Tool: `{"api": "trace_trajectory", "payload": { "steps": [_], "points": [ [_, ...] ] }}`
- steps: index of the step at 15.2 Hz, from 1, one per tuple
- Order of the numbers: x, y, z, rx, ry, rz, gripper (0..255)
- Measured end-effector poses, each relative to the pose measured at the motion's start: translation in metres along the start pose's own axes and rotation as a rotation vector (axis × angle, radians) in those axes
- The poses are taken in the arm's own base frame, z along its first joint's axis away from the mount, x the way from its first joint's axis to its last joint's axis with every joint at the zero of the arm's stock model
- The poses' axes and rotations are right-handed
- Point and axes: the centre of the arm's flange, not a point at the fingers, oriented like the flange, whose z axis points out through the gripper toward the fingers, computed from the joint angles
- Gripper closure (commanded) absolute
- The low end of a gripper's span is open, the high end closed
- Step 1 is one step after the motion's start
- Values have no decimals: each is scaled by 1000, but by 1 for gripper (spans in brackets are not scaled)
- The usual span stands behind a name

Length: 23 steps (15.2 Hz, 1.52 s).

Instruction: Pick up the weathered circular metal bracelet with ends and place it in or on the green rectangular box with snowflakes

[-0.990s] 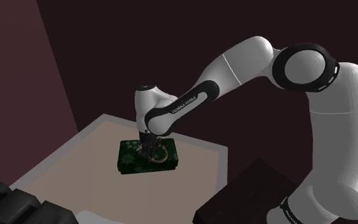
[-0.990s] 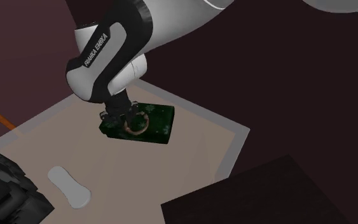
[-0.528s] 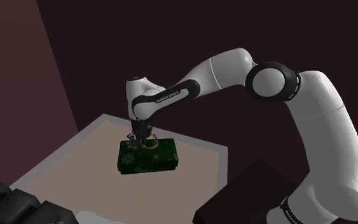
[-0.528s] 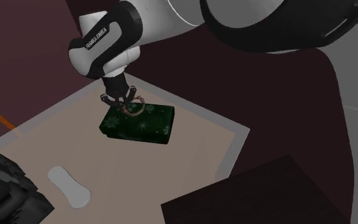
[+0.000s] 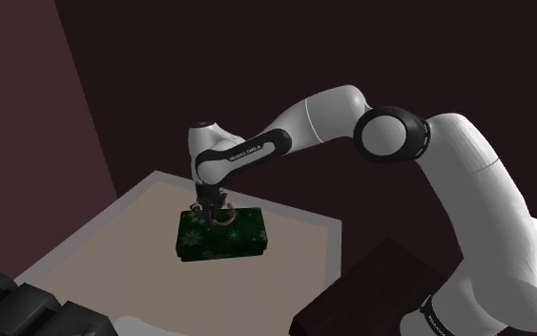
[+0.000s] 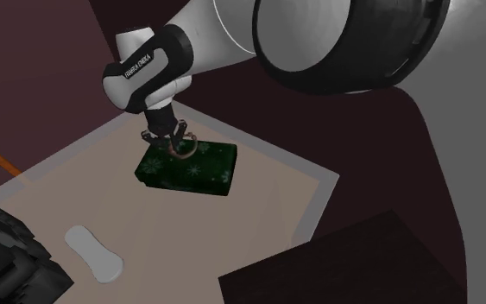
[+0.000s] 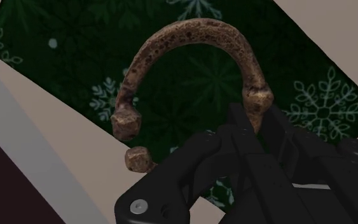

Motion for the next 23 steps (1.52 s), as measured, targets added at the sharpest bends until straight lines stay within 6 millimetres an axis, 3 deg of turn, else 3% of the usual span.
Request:
{"api": "trace_trajectory", "payload": {
  "steps": [6, 13, 14, 20, 23],
  "points": [
    [3, 0, 32, 0, 1, 0, 255],
    [4, -1, 34, 2, 8, -1, 255],
    [5, -1, 34, 2, 8, -1, 0],
    [4, 0, 38, 0, 1, 0, 0],
    [1, 0, 13, 0, 0, 0, 0]
  ]
}}
